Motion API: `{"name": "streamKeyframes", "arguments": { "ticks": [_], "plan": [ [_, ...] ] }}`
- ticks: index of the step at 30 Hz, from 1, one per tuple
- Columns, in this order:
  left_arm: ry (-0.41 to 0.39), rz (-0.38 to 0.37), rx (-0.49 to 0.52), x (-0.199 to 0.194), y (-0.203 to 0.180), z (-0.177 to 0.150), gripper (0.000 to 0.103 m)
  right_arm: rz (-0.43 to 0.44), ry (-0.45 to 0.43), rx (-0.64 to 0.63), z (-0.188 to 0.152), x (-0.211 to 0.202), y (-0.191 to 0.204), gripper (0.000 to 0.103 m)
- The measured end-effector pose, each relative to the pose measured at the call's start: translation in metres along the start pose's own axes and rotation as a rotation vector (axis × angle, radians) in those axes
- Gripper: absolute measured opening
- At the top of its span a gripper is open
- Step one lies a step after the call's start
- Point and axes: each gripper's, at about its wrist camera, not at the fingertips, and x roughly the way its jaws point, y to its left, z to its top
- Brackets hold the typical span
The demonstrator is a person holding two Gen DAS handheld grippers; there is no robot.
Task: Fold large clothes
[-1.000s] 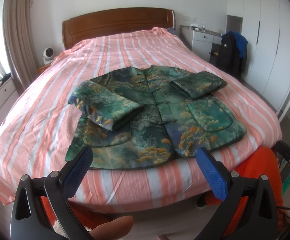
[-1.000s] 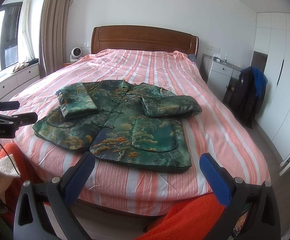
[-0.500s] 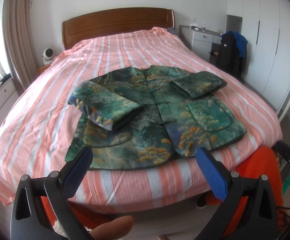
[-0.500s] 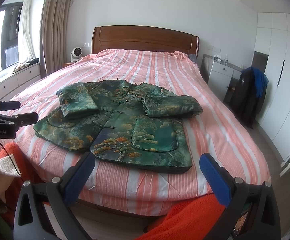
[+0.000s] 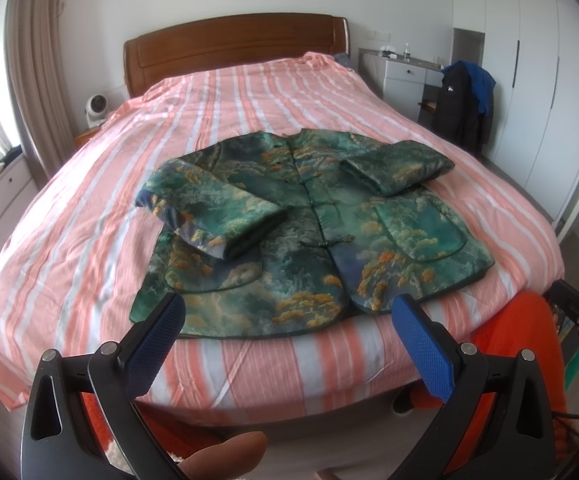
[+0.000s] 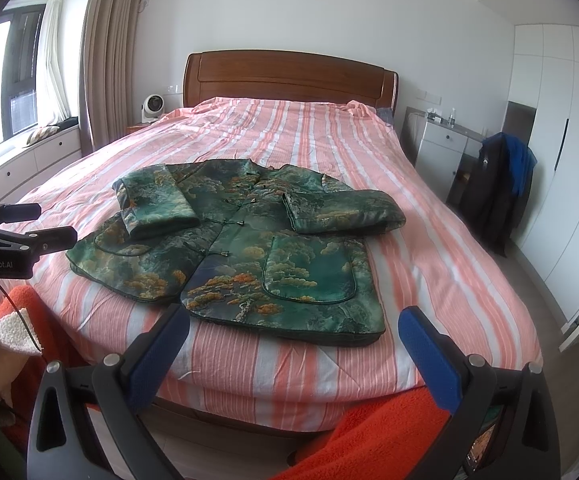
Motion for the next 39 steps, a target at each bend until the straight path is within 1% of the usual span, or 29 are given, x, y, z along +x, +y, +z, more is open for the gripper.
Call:
{"name": "streamKeyframes", "arguments": {
  "ticks": [16,24,31,36,39],
  "plan": [
    [0.001,-0.002,0.0,-0.001,0.001,0.0,0.103,-0.001,0.001,0.0,0.0,0.001,-0.001,0.103],
    [0.004,0.008,-0.021,-0.001,0.011,-0.005,0.103,-0.01,0.009,0.012,-0.002,0.004,-0.003,0.103],
    [0.006,0.011,-0.023,0.002,0.014,-0.005,0.103,-0.011,0.014,-0.003,-0.001,0.006,-0.002,0.103],
    [0.021,0.035,-0.043,0.011,0.022,-0.006,0.103,-0.015,0.016,-0.004,-0.002,0.008,-0.005,0.103],
    [0.051,0.066,-0.052,0.024,0.035,-0.006,0.103,-0.027,0.004,-0.003,-0.001,0.01,-0.012,0.103]
  ]
}}
